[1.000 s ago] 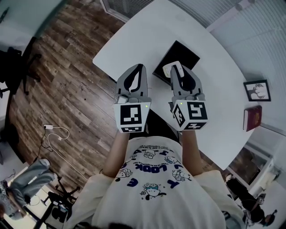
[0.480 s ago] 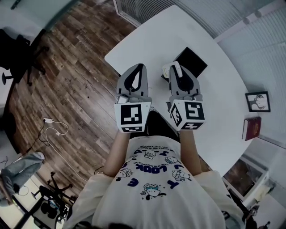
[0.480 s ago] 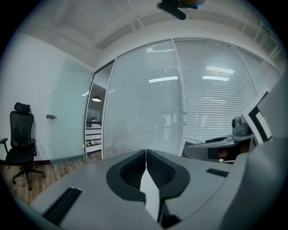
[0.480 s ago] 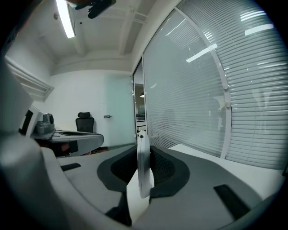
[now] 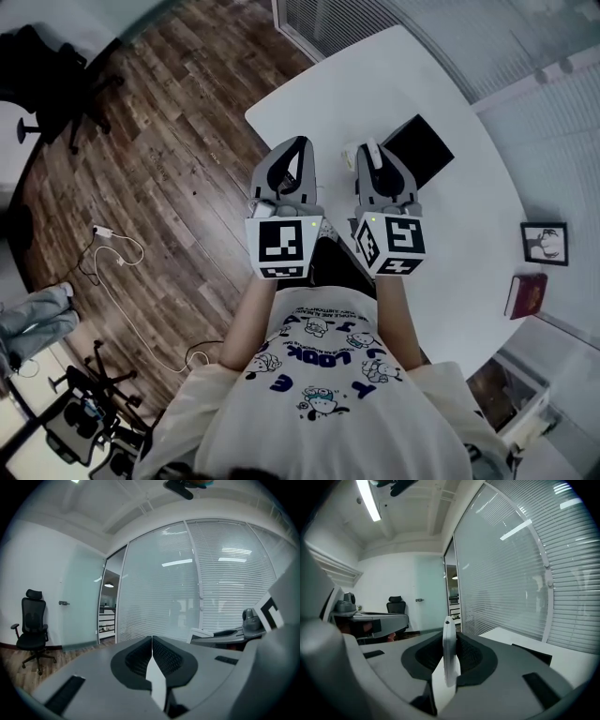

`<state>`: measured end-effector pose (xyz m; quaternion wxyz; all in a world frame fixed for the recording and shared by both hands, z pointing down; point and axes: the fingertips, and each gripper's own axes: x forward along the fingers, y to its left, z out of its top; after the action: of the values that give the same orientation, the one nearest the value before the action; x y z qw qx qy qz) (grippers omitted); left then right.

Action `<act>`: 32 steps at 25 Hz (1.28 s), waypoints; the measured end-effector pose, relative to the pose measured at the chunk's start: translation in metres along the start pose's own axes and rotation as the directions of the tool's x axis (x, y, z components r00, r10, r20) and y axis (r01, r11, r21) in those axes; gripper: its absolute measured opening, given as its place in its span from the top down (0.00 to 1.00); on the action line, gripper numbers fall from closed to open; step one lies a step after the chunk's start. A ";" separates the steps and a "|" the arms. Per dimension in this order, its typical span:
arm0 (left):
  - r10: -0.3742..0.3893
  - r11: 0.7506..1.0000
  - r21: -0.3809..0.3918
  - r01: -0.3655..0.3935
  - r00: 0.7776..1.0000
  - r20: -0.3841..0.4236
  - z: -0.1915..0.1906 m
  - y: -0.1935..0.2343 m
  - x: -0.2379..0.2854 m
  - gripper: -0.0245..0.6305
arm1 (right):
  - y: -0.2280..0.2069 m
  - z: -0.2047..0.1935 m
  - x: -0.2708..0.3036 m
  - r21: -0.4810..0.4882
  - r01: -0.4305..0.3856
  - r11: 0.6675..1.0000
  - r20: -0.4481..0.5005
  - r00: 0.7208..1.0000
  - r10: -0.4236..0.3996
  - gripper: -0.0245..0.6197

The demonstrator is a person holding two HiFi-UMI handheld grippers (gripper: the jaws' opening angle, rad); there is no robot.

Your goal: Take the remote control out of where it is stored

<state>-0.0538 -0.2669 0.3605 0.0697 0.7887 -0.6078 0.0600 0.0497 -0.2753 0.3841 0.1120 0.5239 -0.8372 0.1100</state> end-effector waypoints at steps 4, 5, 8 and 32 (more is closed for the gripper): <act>0.015 1.000 -0.001 -0.015 1.000 -0.001 0.000 0.007 -0.004 0.93 | 0.008 -0.005 0.003 -0.004 -0.012 1.000 -0.014 1.000 0.012 0.84; 0.018 1.000 -0.001 -0.018 1.000 -0.002 0.000 0.008 -0.004 0.93 | 0.009 -0.006 0.004 -0.003 -0.015 1.000 -0.017 1.000 0.015 0.84; 0.023 1.000 0.002 -0.023 1.000 -0.005 -0.002 0.009 -0.004 0.93 | 0.011 -0.008 0.006 0.008 -0.022 1.000 -0.021 1.000 0.022 0.84; 0.014 1.000 0.010 -0.014 1.000 -0.010 -0.004 0.003 -0.003 0.93 | 0.013 -0.010 0.005 0.003 -0.032 0.999 -0.029 0.999 0.032 0.84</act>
<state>-0.0579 -0.2639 0.3642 0.0684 0.7845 -0.6127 0.0676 0.0366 -0.2709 0.3944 0.1218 0.5090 -0.8436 0.1202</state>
